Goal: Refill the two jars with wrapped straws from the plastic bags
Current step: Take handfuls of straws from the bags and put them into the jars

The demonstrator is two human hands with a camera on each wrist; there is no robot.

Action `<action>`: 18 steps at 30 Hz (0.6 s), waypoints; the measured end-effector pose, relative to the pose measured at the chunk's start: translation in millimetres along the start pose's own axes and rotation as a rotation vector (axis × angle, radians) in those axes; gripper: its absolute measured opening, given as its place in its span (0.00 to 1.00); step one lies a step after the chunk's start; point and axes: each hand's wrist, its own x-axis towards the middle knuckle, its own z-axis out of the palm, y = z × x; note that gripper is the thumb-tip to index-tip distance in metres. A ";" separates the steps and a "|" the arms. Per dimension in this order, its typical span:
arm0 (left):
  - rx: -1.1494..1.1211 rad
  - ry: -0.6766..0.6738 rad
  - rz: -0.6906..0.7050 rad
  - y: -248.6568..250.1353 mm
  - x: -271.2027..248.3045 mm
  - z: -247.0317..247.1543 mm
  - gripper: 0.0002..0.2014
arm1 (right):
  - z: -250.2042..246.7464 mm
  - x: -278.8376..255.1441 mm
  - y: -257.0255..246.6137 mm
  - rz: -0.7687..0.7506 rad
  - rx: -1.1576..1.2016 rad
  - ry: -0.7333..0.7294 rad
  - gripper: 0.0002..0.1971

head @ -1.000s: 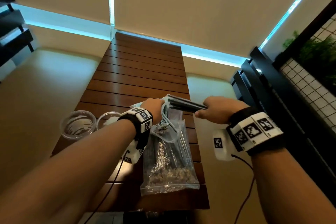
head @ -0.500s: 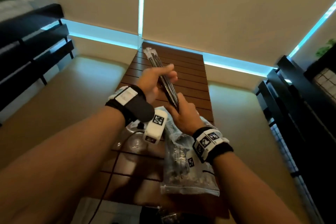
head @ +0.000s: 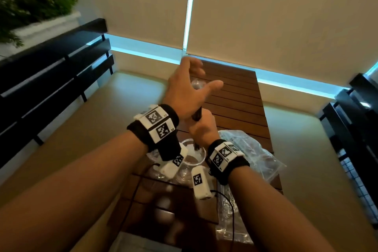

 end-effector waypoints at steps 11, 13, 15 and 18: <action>0.479 -0.556 0.217 -46.8 -4.3 -4.6 0.26 | 26.4 4.9 19.7 0.051 -0.097 0.021 0.07; 0.389 -0.425 0.125 -61.3 -12.5 -8.4 0.21 | 34.1 1.5 36.3 0.112 0.044 0.045 0.12; 0.450 -0.366 0.053 -80.3 -24.3 -11.1 0.08 | 40.1 -6.2 47.3 0.148 0.114 0.080 0.16; 0.724 -0.632 0.056 -106.3 -43.3 -13.6 0.03 | 48.6 -13.2 67.6 0.185 0.140 0.121 0.19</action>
